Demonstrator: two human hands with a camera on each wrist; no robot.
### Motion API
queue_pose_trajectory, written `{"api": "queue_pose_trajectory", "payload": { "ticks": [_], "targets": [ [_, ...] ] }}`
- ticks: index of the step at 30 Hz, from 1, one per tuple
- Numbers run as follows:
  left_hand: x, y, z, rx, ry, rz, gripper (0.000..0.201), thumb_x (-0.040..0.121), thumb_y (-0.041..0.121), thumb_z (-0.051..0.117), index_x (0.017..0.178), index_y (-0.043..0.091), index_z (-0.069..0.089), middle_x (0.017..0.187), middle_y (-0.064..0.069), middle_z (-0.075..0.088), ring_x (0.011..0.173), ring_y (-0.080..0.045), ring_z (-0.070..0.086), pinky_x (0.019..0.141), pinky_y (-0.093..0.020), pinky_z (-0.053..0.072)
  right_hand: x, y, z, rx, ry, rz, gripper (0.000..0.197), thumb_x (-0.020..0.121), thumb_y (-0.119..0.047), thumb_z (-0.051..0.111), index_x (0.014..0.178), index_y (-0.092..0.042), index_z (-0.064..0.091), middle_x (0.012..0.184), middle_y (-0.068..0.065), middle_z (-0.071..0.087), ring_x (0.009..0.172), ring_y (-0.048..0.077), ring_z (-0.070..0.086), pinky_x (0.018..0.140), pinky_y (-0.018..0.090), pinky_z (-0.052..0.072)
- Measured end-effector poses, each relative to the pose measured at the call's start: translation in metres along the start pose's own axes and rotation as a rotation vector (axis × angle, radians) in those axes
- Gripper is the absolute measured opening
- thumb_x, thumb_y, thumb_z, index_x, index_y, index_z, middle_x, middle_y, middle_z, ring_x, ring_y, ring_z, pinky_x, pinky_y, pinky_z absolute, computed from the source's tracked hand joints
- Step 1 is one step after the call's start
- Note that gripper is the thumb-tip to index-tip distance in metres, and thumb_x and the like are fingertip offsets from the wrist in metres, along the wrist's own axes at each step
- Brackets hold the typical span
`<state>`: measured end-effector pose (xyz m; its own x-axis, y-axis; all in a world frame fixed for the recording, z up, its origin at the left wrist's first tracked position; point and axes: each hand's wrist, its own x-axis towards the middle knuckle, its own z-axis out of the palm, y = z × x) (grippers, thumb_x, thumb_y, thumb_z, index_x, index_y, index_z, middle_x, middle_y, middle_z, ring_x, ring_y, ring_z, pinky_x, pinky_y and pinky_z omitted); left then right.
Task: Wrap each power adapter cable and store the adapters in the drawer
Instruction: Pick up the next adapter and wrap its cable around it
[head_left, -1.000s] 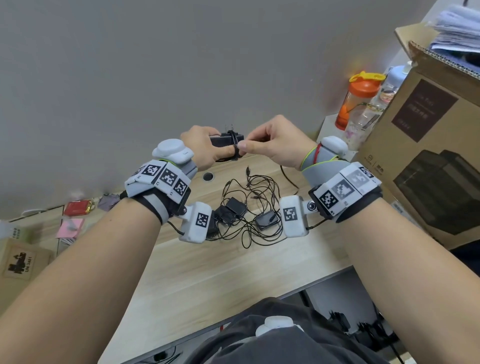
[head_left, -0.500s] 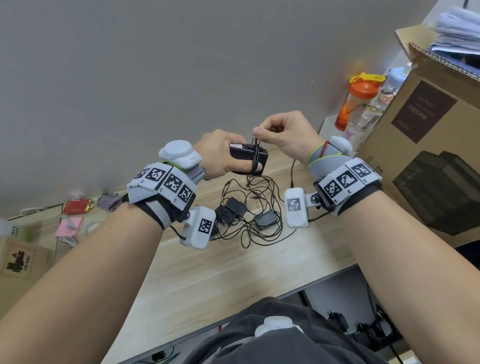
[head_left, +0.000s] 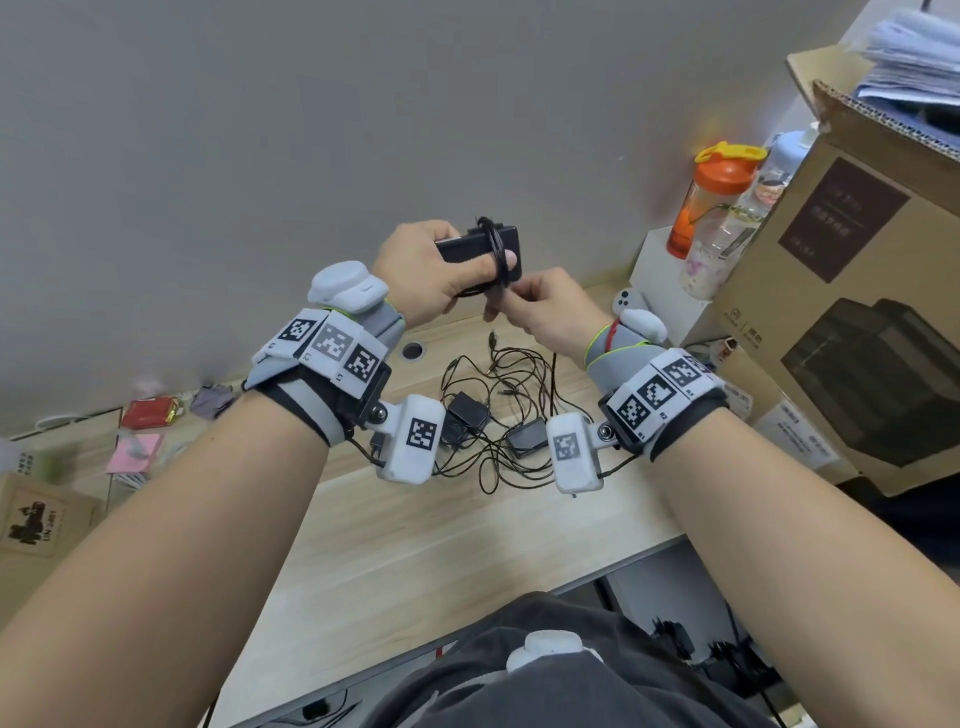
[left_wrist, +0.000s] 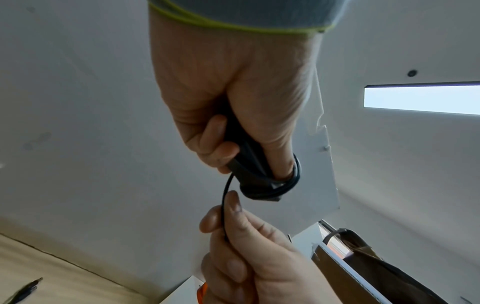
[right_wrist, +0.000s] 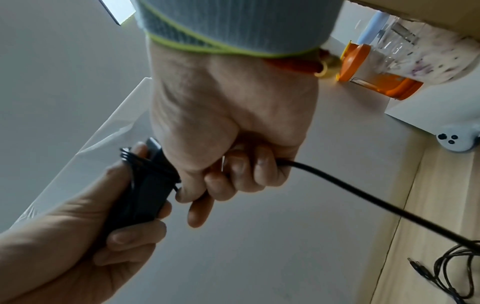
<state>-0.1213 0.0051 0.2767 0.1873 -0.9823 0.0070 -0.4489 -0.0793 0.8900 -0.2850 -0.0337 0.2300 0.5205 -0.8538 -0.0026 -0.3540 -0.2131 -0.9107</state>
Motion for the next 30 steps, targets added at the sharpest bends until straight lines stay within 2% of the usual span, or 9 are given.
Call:
{"api": "queue_pose_trajectory", "payload": {
  "ticks": [4, 6, 11, 13, 16, 20, 23, 27, 30],
  "targets": [
    [0.007, -0.01, -0.008, 0.049, 0.116, -0.064, 0.058, 0.047, 0.071, 0.076, 0.068, 0.022, 0.053, 0.063, -0.005, 0.061, 0.05, -0.022, 0.051, 0.056, -0.034, 0.042, -0.006, -0.007, 0.0, -0.067, -0.049, -0.058, 0.027, 0.096, -0.034, 0.061, 0.08, -0.019, 0.076, 0.047, -0.01, 0.027, 0.047, 0.008, 0.021, 0.049, 0.023, 0.019],
    [0.009, -0.017, -0.013, 0.143, 0.129, -0.091, 0.059, 0.051, 0.073, 0.075, 0.07, 0.022, 0.052, 0.065, -0.003, 0.06, 0.055, -0.024, 0.054, 0.059, -0.036, 0.045, -0.006, -0.012, -0.001, -0.102, -0.049, -0.058, 0.023, 0.094, -0.033, 0.064, 0.081, -0.018, 0.076, 0.041, -0.01, 0.029, 0.043, 0.007, 0.025, 0.046, 0.018, 0.02],
    [0.005, -0.027, -0.019, 0.429, 0.077, -0.125, 0.047, 0.067, 0.064, 0.076, 0.075, 0.024, 0.052, 0.067, 0.003, 0.059, 0.065, -0.022, 0.057, 0.057, -0.029, 0.04, -0.001, -0.021, -0.008, -0.136, -0.047, -0.106, 0.016, 0.089, -0.032, 0.071, 0.076, -0.025, 0.076, 0.051, -0.011, 0.041, 0.053, 0.006, 0.031, 0.052, 0.021, 0.026],
    [0.002, -0.027, -0.017, 0.476, 0.022, -0.113, 0.044, 0.067, 0.06, 0.078, 0.074, 0.025, 0.052, 0.07, 0.004, 0.058, 0.068, -0.02, 0.055, 0.054, -0.029, 0.037, 0.004, -0.023, -0.013, -0.157, -0.028, -0.135, 0.014, 0.087, -0.033, 0.072, 0.075, -0.026, 0.076, 0.058, -0.005, 0.049, 0.058, 0.008, 0.036, 0.057, 0.024, 0.031],
    [-0.004, -0.023, -0.015, 0.495, -0.065, -0.105, 0.043, 0.068, 0.055, 0.08, 0.071, 0.023, 0.051, 0.072, 0.001, 0.059, 0.065, -0.019, 0.053, 0.052, -0.029, 0.036, 0.01, -0.023, -0.022, -0.147, 0.018, -0.151, 0.012, 0.084, -0.033, 0.075, 0.074, -0.026, 0.073, 0.066, -0.003, 0.063, 0.063, 0.005, 0.046, 0.065, 0.024, 0.041],
    [-0.011, -0.015, -0.009, 0.467, -0.177, -0.076, 0.045, 0.066, 0.052, 0.083, 0.073, 0.02, 0.052, 0.074, -0.002, 0.062, 0.064, -0.024, 0.058, 0.053, -0.029, 0.041, 0.016, -0.022, -0.03, -0.083, 0.081, -0.139, 0.017, 0.082, -0.029, 0.078, 0.069, -0.026, 0.069, 0.063, -0.006, 0.062, 0.057, 0.0, 0.048, 0.065, 0.019, 0.042],
    [-0.014, -0.01, -0.006, 0.43, -0.227, -0.034, 0.046, 0.065, 0.053, 0.084, 0.073, 0.021, 0.052, 0.077, -0.007, 0.065, 0.067, -0.031, 0.061, 0.056, -0.034, 0.046, 0.02, -0.017, -0.036, -0.053, 0.122, -0.138, 0.017, 0.082, -0.03, 0.078, 0.07, -0.024, 0.068, 0.066, -0.006, 0.064, 0.061, 0.003, 0.052, 0.07, 0.022, 0.047],
    [-0.017, -0.003, -0.004, 0.299, -0.283, -0.006, 0.052, 0.059, 0.056, 0.086, 0.076, 0.019, 0.053, 0.081, -0.021, 0.068, 0.054, -0.027, 0.056, 0.051, -0.043, 0.049, 0.02, -0.007, -0.039, -0.037, 0.149, -0.127, 0.019, 0.084, -0.033, 0.075, 0.07, -0.023, 0.068, 0.07, -0.001, 0.061, 0.066, 0.008, 0.048, 0.071, 0.026, 0.044],
    [-0.018, 0.0, -0.001, 0.218, -0.3, 0.011, 0.054, 0.052, 0.061, 0.084, 0.071, 0.022, 0.051, 0.075, -0.021, 0.064, 0.051, -0.025, 0.051, 0.045, -0.052, 0.05, 0.017, -0.003, -0.034, -0.038, 0.145, -0.128, 0.022, 0.09, -0.033, 0.069, 0.071, -0.023, 0.068, 0.07, 0.0, 0.06, 0.066, 0.009, 0.046, 0.068, 0.025, 0.04]
  ]
}}
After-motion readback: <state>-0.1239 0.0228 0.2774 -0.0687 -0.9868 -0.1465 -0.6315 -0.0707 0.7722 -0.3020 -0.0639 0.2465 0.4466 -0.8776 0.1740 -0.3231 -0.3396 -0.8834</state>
